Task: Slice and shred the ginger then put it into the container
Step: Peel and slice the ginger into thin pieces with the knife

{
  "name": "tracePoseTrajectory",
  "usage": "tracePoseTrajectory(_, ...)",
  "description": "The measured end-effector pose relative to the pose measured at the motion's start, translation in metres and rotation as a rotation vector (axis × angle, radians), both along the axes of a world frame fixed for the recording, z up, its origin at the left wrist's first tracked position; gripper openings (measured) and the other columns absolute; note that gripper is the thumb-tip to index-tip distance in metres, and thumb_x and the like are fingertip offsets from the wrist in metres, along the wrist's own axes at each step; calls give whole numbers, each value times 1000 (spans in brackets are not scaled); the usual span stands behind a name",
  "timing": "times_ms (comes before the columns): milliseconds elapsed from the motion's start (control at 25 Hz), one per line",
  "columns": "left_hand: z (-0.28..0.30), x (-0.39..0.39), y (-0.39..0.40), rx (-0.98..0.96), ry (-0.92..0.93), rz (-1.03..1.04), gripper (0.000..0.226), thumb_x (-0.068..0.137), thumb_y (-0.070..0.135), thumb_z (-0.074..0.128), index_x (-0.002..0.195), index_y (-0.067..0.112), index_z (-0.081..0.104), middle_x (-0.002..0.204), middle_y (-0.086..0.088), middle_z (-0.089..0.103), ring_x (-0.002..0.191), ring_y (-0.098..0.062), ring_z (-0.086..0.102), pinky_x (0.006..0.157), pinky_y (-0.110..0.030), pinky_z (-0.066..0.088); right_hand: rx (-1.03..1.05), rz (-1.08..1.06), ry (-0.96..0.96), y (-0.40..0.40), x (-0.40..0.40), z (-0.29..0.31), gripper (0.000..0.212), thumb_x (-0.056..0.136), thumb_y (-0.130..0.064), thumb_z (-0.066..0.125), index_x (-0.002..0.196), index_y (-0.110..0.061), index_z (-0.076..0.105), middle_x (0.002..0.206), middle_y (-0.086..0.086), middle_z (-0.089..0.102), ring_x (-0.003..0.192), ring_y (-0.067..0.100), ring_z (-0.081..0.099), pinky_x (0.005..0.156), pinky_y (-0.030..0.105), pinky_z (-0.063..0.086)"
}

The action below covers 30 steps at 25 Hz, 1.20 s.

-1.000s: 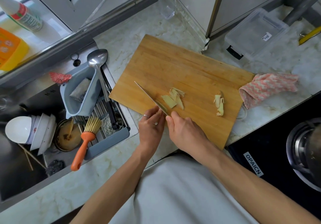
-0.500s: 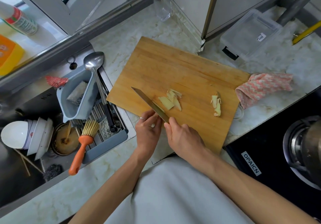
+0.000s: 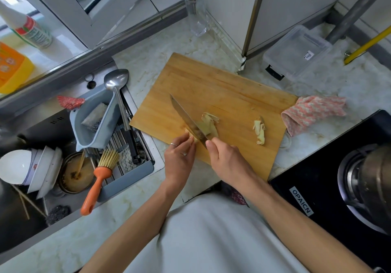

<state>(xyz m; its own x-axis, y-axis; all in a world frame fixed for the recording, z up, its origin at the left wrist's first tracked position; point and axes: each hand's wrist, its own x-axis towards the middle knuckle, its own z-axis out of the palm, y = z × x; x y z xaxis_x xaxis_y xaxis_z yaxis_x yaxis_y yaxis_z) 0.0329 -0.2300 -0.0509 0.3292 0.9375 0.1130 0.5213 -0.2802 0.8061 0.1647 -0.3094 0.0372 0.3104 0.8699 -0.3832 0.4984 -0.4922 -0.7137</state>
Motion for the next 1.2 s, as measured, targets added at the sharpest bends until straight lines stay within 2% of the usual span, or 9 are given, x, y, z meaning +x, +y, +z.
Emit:
tracePoseTrajectory(160, 1, 0, 0, -7, -13, 0, 20, 87, 6, 75, 106, 4, 76, 115, -10, 70, 97, -10, 66, 87, -6, 46, -22, 48, -54, -5, -8, 13, 39, 107, -43, 30, 71, -26, 29, 58, -3, 44, 60, 29, 43, 57, 35, 29)
tracePoseTrajectory(360, -3, -1, -1, -36, -33, -4, 19, 88, 8, 73, 106, 6, 77, 115, -8, 70, 97, -12, 68, 84, -16, 53, -80, 98, -135, -8, -9, 24, 34, 107, -45, 28, 83, -22, 35, 65, 0, 46, 58, 26, 43, 56, 33, 30)
tracePoseTrajectory(600, -1, -1, -3, -4, -18, 14, 17, 86, -1, 72, 101, 3, 78, 112, -10, 71, 93, -4, 64, 81, -4, 45, -130, 145, -185, -2, -10, 35, 33, 108, -44, 28, 90, -18, 37, 68, -2, 39, 57, 23, 40, 60, 33, 32)
tracePoseTrajectory(800, 4, 2, -4, 19, -8, 13, 17, 84, -6, 70, 95, 2, 79, 107, -6, 70, 91, 7, 59, 74, -1, 40, -146, 170, -229, -2, -13, 35, 31, 108, -43, 27, 93, -18, 35, 68, -2, 36, 68, 31, 45, 61, 34, 32)
tracePoseTrajectory(920, 5, 2, -5, 25, -15, 22, 14, 82, -5, 67, 87, 1, 78, 101, -6, 69, 85, 16, 57, 70, -1, 39, -134, 185, -260, -3, -15, 35, 30, 108, -44, 27, 94, -19, 34, 74, 2, 43, 74, 36, 56, 61, 34, 33)
tracePoseTrajectory(1000, 6, 3, -6, 23, -26, 29, 16, 80, -4, 63, 83, 0, 78, 98, -3, 67, 83, 17, 57, 68, -1, 38, -130, 190, -269, -4, -16, 34, 29, 108, -44, 26, 94, -19, 34, 77, 5, 47, 79, 36, 62, 60, 34, 33)
tracePoseTrajectory(1200, 6, 3, -6, 15, -26, 31, 16, 82, -5, 65, 87, 2, 79, 101, -6, 70, 84, 10, 58, 69, -1, 38, -142, 197, -235, -1, -14, 38, 28, 108, -43, 27, 95, -20, 34, 80, 6, 51, 82, 36, 63, 61, 34, 33)
